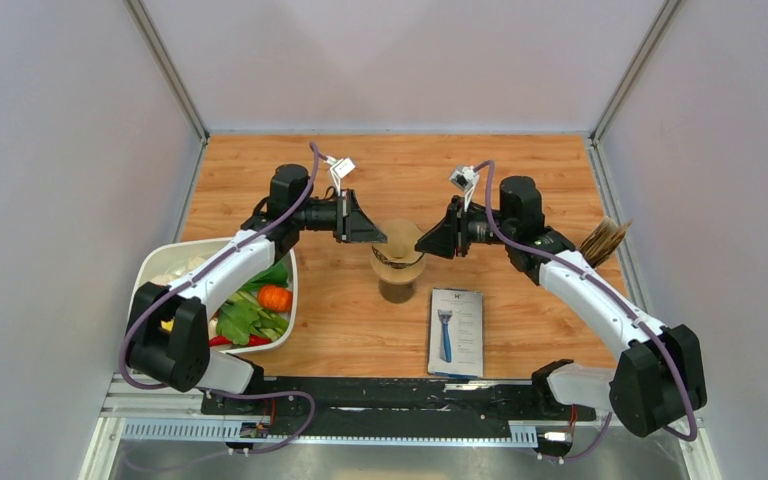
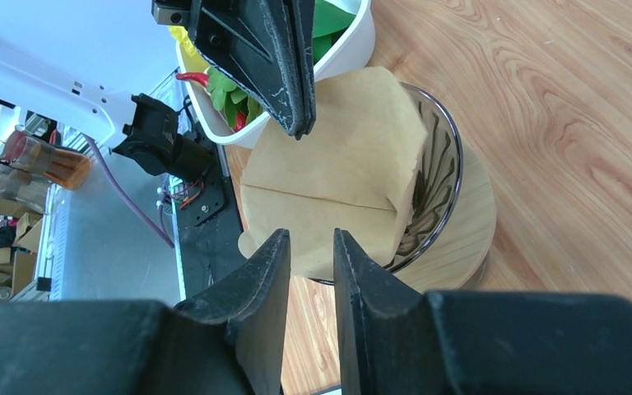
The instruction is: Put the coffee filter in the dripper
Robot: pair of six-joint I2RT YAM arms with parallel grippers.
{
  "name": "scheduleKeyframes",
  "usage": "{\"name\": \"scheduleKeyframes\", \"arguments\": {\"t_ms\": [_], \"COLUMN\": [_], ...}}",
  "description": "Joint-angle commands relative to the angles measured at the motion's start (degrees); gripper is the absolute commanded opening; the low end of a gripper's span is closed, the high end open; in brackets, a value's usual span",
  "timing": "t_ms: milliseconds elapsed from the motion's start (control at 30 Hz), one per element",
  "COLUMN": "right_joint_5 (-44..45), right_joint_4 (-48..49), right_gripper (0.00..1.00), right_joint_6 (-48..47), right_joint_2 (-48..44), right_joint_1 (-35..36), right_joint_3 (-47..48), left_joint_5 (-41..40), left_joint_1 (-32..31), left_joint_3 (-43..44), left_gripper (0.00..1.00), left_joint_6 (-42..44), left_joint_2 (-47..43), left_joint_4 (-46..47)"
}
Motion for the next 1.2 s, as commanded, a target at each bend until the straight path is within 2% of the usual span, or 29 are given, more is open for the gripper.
{"name": "scheduleKeyframes", "arguments": {"t_ms": [0, 333, 667, 1000, 1167], "right_joint_5": [0.5, 1.6, 0.7, -0.1, -0.6], "right_joint_4": [0.0, -2.1, -4.2, -5.2, -6.2], "right_gripper": [0.28, 0.28, 0.29, 0.31, 0.35], "right_joint_6": [-2.1, -4.4, -7.4, -8.9, -10.1], "right_joint_2": [0.5, 0.8, -0.3, -0.1, -0.8], "right_joint_1": [0.7, 1.9, 2.0, 2.6, 2.6], "right_joint_3": [0.5, 1.0, 4.7, 7.0, 8.2], "left_joint_5": [0.7, 0.3, 0.4, 0.8, 1.6], "left_joint_1": [0.2, -0.4, -0.7, -0.7, -0.7], "left_joint_3": [-0.4, -1.0, 3.7, 5.5, 5.9], "left_gripper": [0.12, 0.11, 0.17, 0.34, 0.42], "left_joint_6": [1.2, 3.1, 9.1, 9.7, 9.4], "left_joint_2": [-0.2, -0.3, -2.6, -3.4, -4.1], "left_joint_4": [1.7, 0.5, -3.9, -4.1, -4.0]}}
